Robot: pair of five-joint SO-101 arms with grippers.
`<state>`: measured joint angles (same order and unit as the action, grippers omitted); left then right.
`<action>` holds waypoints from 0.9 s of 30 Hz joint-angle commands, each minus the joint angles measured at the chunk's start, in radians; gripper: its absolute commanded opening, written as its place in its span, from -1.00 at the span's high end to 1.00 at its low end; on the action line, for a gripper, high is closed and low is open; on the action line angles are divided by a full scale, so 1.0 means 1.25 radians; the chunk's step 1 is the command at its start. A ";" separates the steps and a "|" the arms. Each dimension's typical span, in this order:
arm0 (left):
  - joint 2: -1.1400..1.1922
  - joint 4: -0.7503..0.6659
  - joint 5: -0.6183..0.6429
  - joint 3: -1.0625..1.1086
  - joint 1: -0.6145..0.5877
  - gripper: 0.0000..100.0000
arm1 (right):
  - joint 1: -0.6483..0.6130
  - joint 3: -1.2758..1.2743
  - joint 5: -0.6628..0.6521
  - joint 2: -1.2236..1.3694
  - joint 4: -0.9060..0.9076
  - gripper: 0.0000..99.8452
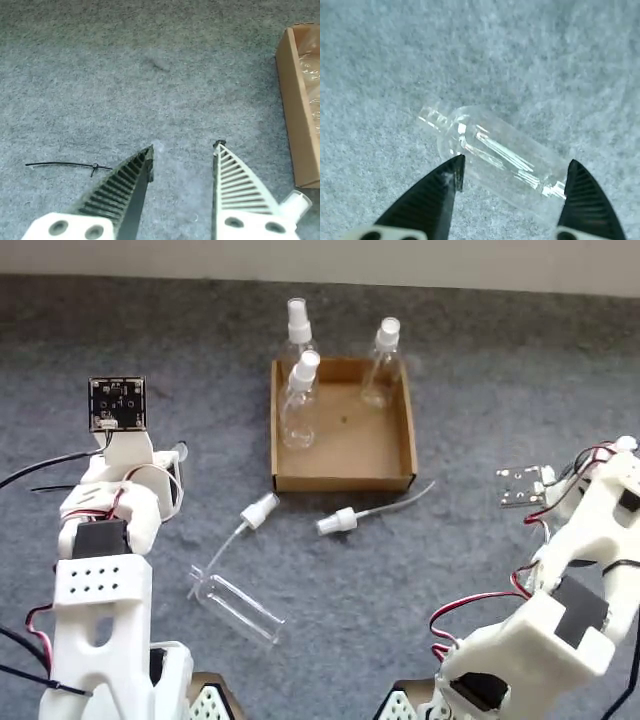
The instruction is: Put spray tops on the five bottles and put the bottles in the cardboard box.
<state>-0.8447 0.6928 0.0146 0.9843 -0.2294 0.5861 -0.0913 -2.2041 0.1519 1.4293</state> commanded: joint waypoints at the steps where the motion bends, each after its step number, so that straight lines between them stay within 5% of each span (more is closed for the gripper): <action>1: 0.003 -0.014 0.005 -0.003 0.013 0.62 | -0.020 -0.018 -0.010 -0.004 -0.060 0.46; 7: 0.003 -0.014 0.005 -0.003 0.013 0.62 | 0.007 -0.115 -0.036 -0.007 -0.182 0.46; 27: 0.003 -0.014 0.005 -0.003 0.015 0.62 | 0.127 -0.129 -0.072 -0.013 -0.181 0.47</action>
<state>-0.8447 0.6928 0.0146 0.9843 -0.2294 0.7073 -0.2432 -2.2839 0.1534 1.2175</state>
